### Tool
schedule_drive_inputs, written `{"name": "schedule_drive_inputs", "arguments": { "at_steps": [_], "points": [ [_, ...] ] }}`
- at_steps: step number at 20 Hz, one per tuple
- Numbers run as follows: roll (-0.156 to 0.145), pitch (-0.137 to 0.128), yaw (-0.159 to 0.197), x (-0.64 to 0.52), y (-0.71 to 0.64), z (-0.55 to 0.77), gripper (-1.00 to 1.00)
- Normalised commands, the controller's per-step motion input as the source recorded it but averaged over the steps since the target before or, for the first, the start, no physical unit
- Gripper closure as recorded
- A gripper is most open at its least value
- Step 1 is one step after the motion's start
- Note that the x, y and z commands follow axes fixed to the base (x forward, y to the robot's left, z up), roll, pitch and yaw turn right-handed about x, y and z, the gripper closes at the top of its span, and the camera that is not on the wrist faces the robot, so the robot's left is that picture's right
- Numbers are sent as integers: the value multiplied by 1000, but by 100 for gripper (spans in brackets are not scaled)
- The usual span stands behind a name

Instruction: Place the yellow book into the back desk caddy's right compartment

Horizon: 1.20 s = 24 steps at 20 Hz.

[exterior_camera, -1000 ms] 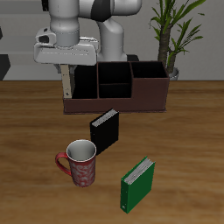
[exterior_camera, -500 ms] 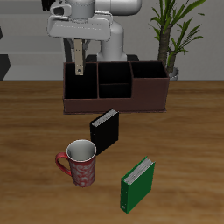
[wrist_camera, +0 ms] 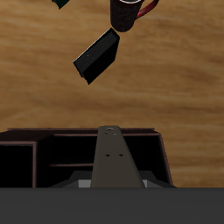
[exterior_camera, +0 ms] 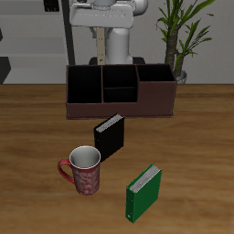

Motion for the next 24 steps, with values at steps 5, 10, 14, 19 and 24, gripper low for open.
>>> {"name": "schedule_drive_inputs", "arguments": {
  "at_steps": [5,10,14,19,24],
  "points": [
    [16,16,-5,-187,432,64,100],
    [13,-9,15,-81,281,61,100],
    [30,5,14,-141,568,72,100],
    [22,13,-1,-23,245,-23,100],
    [25,4,2,-73,374,11,100]
  ]
}}
